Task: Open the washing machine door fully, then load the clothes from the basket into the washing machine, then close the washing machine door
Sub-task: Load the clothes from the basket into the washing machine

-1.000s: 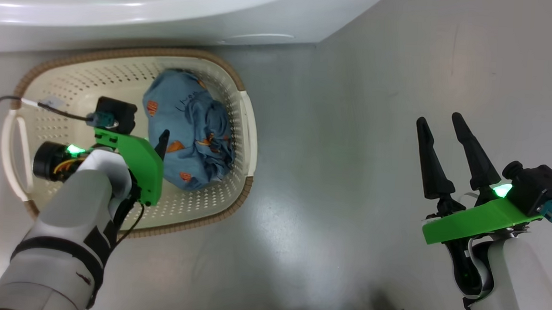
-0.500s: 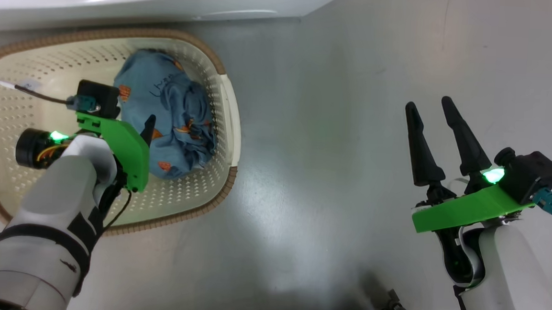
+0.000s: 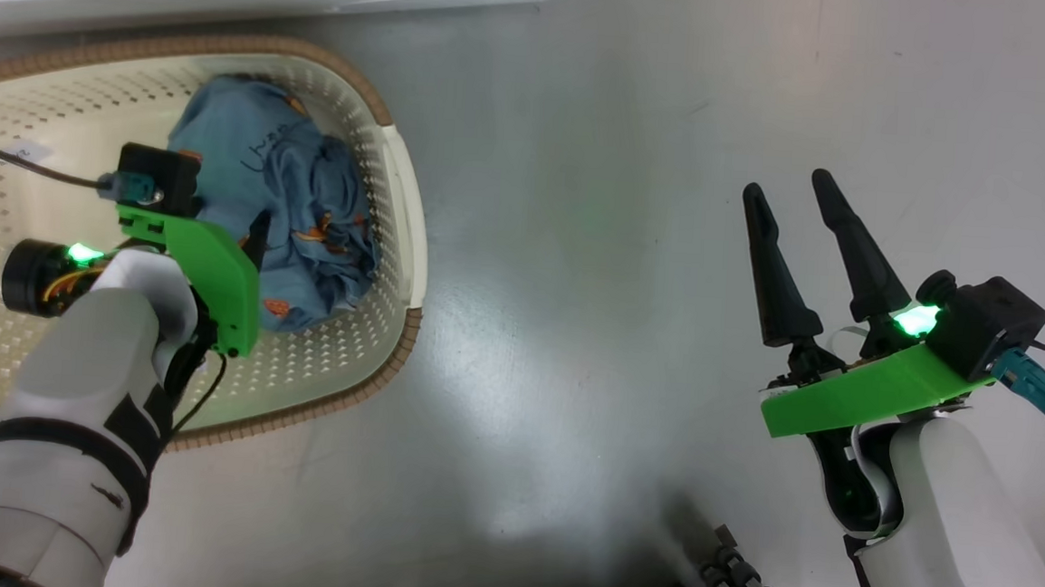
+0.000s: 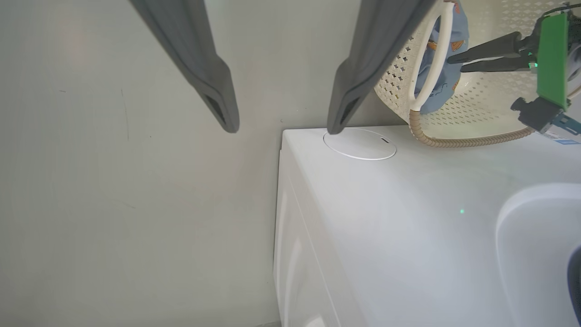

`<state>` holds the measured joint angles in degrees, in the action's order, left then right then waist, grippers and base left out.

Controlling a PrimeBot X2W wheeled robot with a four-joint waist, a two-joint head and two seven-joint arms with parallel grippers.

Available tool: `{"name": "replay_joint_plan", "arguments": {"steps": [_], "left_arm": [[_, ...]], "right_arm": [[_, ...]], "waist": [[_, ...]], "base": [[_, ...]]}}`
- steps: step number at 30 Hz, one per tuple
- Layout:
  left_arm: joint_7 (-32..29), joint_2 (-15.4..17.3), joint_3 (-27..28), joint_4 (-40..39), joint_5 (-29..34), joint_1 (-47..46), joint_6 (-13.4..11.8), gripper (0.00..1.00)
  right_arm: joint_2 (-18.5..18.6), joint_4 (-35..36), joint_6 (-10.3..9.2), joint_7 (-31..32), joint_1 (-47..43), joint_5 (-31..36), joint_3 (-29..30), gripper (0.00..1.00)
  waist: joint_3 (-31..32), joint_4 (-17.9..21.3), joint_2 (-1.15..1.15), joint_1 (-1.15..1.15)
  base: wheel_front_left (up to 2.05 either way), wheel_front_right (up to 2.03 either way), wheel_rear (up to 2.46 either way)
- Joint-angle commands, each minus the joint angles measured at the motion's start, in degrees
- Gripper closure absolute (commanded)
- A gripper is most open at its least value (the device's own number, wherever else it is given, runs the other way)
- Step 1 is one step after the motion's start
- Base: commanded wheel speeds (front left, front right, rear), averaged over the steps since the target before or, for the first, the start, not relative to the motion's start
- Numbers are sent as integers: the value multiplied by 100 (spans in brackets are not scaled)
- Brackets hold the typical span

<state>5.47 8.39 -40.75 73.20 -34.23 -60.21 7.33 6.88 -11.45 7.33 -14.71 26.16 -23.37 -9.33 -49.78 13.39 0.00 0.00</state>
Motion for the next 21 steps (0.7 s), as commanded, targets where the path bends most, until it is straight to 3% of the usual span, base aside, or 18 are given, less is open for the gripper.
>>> {"name": "replay_joint_plan", "arguments": {"steps": [1,6,7,8,10,13,14,21], "left_arm": [[-3,181,29,-8,-78,15,15,0],[-37,222,-122,-4,-182,-8,15,0],[-31,231,-150,-4,-201,-16,15,5],[-25,232,-173,-10,-228,-19,15,43],[-19,241,-223,-14,-276,-34,15,69],[-4,252,-285,-25,-361,-58,15,96],[10,254,-297,-37,-400,-64,15,100],[119,247,-375,-74,-620,-92,15,100]], "right_arm": [[-17,134,16,-29,-120,-12,-135,0],[-13,159,16,-29,-112,-22,-179,0],[-12,165,16,-29,-110,-25,-185,0],[-10,172,16,-29,-112,-26,-188,0],[-7,188,16,-29,-118,-23,-189,0],[3,198,16,-29,-128,-17,-187,0],[8,200,16,-29,-130,-17,-181,0],[30,200,16,-29,-116,-5,-123,0]], "waist": [[-28,31,0,0],[-75,90,0,0],[-80,99,0,0],[-84,105,0,0],[-96,115,0,0],[-109,119,0,0],[-113,116,0,0],[-81,58,0,0]], "base": [[0,0,0],[0,0,0],[0,0,0],[0,0,0],[0,0,0],[0,0,0],[0,0,0],[0,0,0]]}}
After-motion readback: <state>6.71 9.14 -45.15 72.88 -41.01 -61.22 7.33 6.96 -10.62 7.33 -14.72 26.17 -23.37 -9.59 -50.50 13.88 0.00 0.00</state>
